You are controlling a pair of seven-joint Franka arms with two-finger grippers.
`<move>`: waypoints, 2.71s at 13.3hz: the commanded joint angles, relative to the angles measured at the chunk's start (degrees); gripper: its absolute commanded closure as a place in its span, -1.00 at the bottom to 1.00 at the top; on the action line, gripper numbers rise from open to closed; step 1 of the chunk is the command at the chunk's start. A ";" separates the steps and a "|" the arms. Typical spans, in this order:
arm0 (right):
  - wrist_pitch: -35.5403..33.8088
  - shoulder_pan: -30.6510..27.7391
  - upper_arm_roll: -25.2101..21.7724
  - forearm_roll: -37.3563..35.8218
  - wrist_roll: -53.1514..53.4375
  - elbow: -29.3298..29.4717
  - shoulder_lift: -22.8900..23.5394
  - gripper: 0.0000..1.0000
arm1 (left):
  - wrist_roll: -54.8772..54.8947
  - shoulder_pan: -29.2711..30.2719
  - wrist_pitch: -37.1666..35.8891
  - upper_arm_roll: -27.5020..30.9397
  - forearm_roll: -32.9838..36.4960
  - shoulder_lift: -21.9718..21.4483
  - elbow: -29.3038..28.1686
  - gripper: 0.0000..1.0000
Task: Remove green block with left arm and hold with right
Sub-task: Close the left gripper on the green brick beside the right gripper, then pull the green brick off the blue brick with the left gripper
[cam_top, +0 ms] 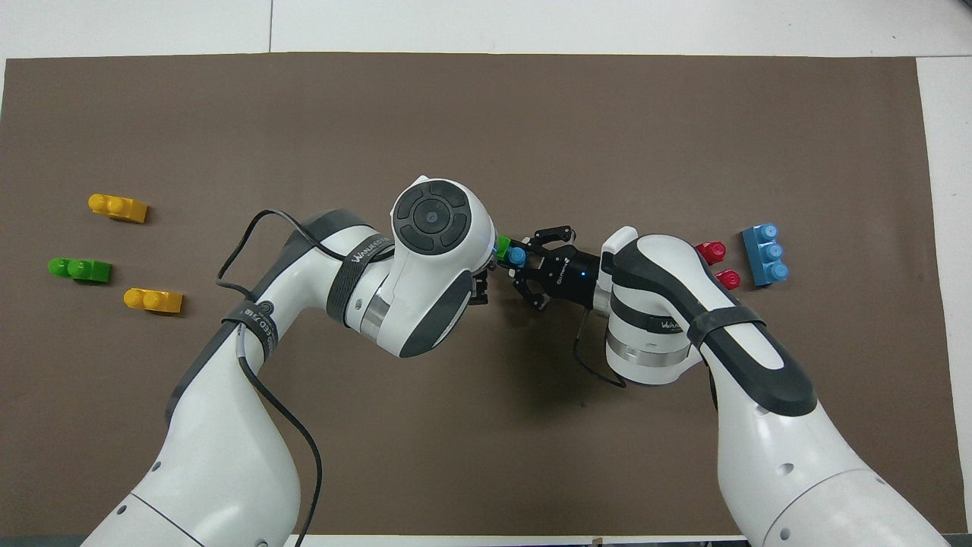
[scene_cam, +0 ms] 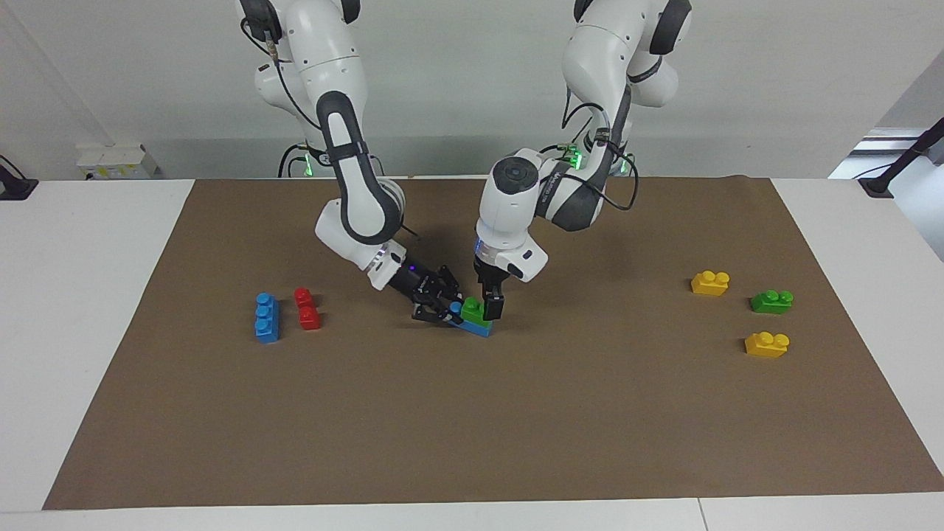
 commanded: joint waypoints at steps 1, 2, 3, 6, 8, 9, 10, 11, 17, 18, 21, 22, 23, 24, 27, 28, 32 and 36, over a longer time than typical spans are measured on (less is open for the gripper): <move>0.54 0.18 0.29 1.53 0.87 1.17 0.51 0.64 | -1.47 -1.09 2.53 0.89 1.05 -0.17 -1.08 -1.00; 0.54 0.27 0.29 1.53 0.87 1.17 0.51 0.64 | -1.47 -1.09 2.71 0.89 1.05 -0.17 -0.99 -1.00; 0.54 0.27 0.29 1.53 0.87 1.17 0.51 0.64 | -1.47 -1.18 2.71 0.89 1.23 -0.08 -1.08 -1.00; 0.63 0.27 0.29 1.53 0.87 1.17 0.51 0.64 | -1.47 -1.88 2.88 0.89 2.37 -0.08 -2.13 -1.00; 0.54 0.18 0.29 1.53 0.87 1.17 0.51 0.65 | -1.64 -1.88 3.15 0.89 2.98 -0.08 -2.22 -0.96; 0.54 0.18 0.29 1.53 0.87 1.17 0.51 0.64 | -1.64 -2.06 3.41 0.89 3.07 -0.08 -2.48 -0.89; 0.54 0.09 0.29 1.53 0.87 1.17 0.51 0.64 | -1.90 -2.84 4.02 0.89 3.07 -0.08 -3.01 -0.84; 0.54 0.09 0.29 1.53 0.87 1.17 0.51 0.64 | -2.25 -2.85 4.90 0.97 3.07 -0.08 -3.71 -0.84; 0.63 0.09 0.55 1.62 0.95 1.17 0.51 0.64 | -3.93 -2.76 6.49 1.24 3.78 -0.08 -3.89 -0.83; 0.63 0.09 0.55 1.62 1.04 1.17 0.51 0.64 | -4.54 -2.76 6.05 1.32 3.78 -0.08 -3.72 -0.83; 0.63 0.09 0.55 1.62 1.22 1.17 0.51 0.64 | -4.81 -2.32 5.87 1.50 4.48 -0.08 -3.28 -0.98; 0.63 0.09 0.55 1.62 1.22 1.17 0.51 0.64 | -4.89 -2.32 5.79 1.50 4.57 -0.08 -3.19 -0.98; 0.54 0.09 0.55 1.62 1.22 1.17 0.51 0.64 | -4.89 -2.23 5.79 1.50 4.57 -0.17 -3.19 -0.99; 0.63 0.09 0.55 1.62 1.22 1.17 0.51 0.64 | -4.98 -1.97 5.87 1.50 4.57 -0.17 -2.58 -0.99; 0.54 0.09 0.64 1.62 1.22 1.17 0.51 0.64 | -5.33 -2.67 6.66 1.50 4.66 -0.08 -2.92 -0.32; 0.54 0.09 0.55 1.62 1.22 1.17 0.51 0.64 | -5.42 -2.76 6.58 1.50 4.83 -0.08 -3.01 0.45; 0.54 0.09 0.64 1.62 1.22 1.17 0.51 0.64 | -4.81 -1.97 5.00 1.33 7.03 -0.95 -2.83 1.00; 0.54 0.01 0.64 1.62 1.30 1.17 0.51 0.64 | -1.83 0.23 -2.19 1.32 7.03 -6.83 -2.84 1.00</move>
